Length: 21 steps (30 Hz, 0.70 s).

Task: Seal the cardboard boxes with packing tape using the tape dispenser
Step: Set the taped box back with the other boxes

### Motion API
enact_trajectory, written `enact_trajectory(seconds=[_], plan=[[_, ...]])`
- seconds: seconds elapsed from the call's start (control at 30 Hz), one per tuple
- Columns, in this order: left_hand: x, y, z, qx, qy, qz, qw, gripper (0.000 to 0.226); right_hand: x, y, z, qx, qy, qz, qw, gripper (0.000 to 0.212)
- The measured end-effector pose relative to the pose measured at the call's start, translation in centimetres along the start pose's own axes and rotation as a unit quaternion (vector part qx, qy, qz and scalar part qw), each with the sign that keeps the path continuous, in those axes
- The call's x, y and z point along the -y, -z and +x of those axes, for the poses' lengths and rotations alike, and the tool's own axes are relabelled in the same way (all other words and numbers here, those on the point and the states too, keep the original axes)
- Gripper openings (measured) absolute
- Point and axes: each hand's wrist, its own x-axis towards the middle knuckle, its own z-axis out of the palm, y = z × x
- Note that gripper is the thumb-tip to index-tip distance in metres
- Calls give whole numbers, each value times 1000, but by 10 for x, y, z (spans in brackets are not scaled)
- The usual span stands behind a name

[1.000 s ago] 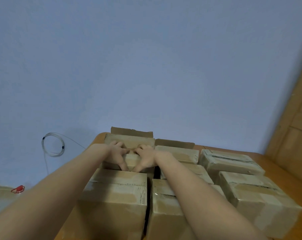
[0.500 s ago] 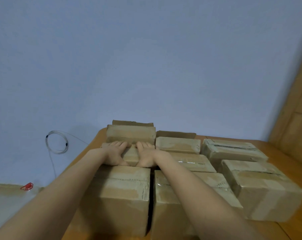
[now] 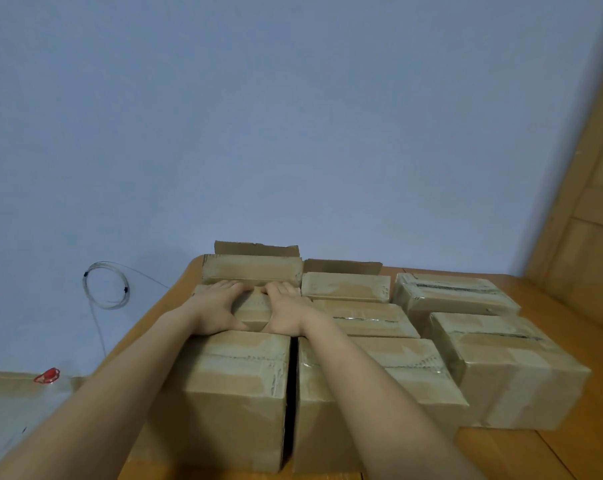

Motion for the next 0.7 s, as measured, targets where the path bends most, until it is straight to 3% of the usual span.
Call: enact_trajectory(seconds=[0.33,0.57,0.7], plan=[[-12,14,-5,3,-19,64,998,93,1,14,-12,11,7,10,1000,88],[-24,48,-18,-34,-36,84,995,133,17,56,-29,-17,14,-25,999,95],[-37,87,-27,-80,-41,109,990,131,35,89,-39,-70,33,-66,995,88]])
